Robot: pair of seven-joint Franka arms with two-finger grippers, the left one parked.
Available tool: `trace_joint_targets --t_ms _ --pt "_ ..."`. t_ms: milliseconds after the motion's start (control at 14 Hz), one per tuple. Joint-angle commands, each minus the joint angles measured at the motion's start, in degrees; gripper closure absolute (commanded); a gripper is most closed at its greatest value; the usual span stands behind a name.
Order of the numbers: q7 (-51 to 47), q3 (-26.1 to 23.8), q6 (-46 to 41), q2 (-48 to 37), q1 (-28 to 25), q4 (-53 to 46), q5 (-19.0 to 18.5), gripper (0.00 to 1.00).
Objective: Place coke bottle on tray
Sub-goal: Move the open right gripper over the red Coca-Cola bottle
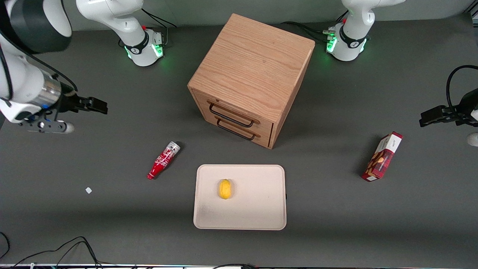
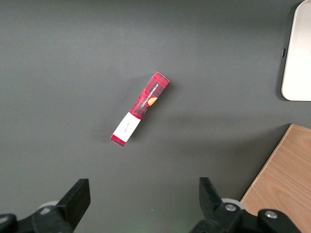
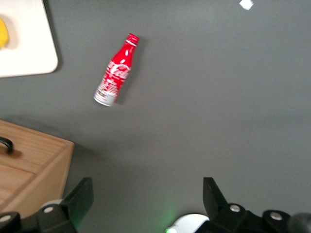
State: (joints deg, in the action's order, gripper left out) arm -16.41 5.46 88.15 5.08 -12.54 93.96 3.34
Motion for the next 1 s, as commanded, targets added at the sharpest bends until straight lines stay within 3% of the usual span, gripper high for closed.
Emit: trace_joint_targets --t_ms 0,429,714,929 --pt "-6.00 -0.18 8.32 1.16 -0.29 5.33 3.60 0.00" --pt "-17.04 -3.34 32.40 2.12 -0.47 21.07 2.20 0.00" --pt "-27.61 -6.07 44.26 10.19 -0.47 23.02 -2.45 0.00" --pt "-32.71 -6.42 53.86 15.20 -1.86 24.96 -2.73 0.00"
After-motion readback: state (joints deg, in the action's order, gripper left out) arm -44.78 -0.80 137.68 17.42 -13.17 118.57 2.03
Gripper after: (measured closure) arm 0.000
